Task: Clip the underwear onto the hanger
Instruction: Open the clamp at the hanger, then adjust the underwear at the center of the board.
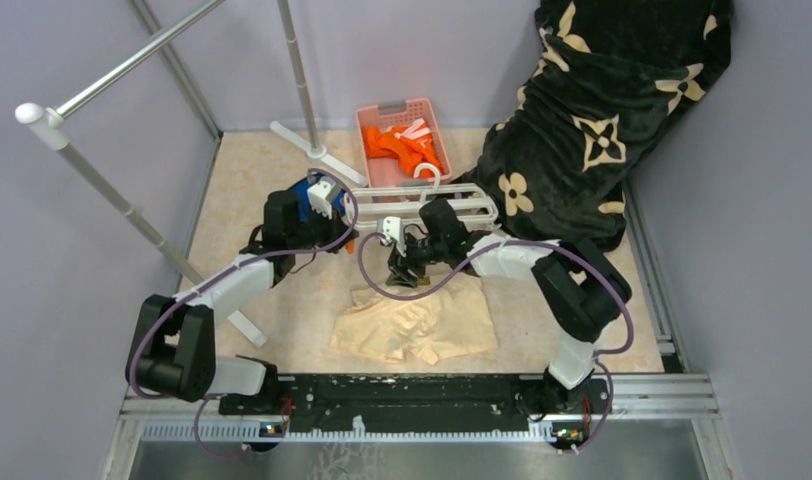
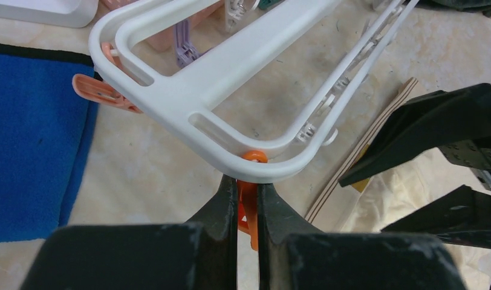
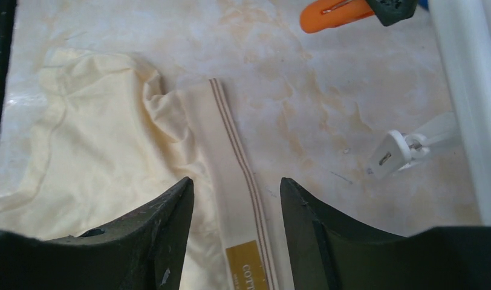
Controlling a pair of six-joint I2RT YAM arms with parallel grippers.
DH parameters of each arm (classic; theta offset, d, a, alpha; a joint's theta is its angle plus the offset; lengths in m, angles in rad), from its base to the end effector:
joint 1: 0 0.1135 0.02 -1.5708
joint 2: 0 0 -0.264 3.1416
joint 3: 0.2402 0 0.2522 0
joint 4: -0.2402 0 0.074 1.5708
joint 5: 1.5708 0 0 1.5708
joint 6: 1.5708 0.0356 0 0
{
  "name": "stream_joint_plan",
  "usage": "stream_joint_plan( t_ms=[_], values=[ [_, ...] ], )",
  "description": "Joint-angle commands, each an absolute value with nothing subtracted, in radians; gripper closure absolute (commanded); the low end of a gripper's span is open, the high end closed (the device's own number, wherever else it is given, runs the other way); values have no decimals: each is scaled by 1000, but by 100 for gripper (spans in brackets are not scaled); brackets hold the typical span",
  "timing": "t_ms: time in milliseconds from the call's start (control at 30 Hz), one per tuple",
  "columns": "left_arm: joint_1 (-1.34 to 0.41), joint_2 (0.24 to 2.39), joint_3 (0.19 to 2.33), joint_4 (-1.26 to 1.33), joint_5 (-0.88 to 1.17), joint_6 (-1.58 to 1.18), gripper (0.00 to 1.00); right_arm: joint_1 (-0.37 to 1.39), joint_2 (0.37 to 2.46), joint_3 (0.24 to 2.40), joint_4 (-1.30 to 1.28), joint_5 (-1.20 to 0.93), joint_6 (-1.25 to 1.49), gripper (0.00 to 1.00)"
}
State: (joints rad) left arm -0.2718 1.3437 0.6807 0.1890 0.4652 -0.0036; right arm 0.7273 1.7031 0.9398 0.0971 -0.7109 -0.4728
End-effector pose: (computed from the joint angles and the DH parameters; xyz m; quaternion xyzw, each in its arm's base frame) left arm 0.2700 -0.0918 0.2189 0.2301 0.8069 -0.2645 0.4755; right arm 0.2480 0.2518 0.1868 -0.6017 0.6100 0.3625 0.3667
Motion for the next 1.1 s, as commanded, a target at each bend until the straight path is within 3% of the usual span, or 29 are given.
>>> stream_joint_plan(
  t_ms=[0,433,1067],
  values=[
    [-259,1372,713,234,437,-14,100,746,1781,1042,182,-615,-437,45],
    [-259,1395,713,255,472,-41,100,761,1927,1058,196,-576,-449,38],
    [-259,1382,718,245,466,-31,100,807,1885,961,118,-557,-577,33]
  ],
)
